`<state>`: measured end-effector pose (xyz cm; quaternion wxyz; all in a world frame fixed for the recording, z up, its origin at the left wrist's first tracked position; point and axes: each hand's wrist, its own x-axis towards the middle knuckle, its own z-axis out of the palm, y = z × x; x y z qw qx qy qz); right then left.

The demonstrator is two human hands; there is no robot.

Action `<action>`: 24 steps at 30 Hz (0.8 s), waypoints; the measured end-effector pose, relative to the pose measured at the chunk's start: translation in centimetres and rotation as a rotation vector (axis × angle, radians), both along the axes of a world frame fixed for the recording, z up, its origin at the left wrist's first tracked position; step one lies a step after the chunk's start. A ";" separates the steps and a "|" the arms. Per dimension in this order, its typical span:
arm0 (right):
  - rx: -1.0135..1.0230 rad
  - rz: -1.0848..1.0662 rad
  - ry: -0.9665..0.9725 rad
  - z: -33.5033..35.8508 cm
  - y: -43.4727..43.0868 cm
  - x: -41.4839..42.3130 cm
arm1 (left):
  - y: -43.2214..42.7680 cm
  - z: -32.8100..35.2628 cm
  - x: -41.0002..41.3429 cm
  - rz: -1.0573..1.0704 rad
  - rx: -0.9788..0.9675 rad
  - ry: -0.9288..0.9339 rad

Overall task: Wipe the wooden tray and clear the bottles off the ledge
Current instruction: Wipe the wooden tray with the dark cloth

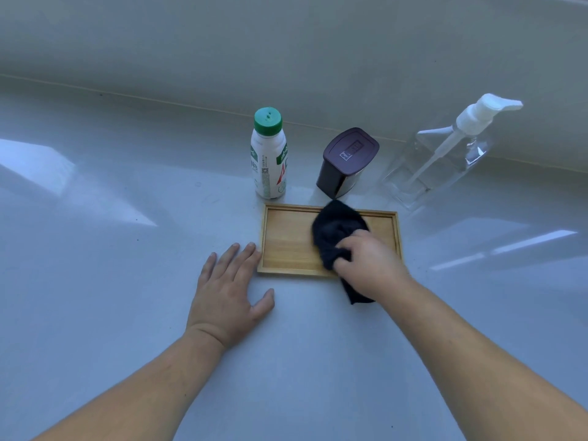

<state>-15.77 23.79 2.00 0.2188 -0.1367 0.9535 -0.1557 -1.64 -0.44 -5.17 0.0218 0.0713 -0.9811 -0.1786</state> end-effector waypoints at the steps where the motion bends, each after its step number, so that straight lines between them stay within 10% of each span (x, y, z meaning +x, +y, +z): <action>1: 0.037 -0.082 0.028 0.1 1.6 -0.3 | 0.0 0.0 0.0 -0.001 0.001 0.007; 7: 0.094 -0.313 0.082 -0.3 0.6 -1.3 | 0.0 -0.1 0.0 -0.011 -0.008 0.012; 14: -0.091 0.108 0.168 -1.5 -9.4 4.5 | 0.0 0.0 0.0 -0.018 -0.030 -0.036; 24: -0.353 -0.019 0.295 4.3 0.5 10.0 | 0.1 0.3 0.0 -0.013 -0.025 -0.059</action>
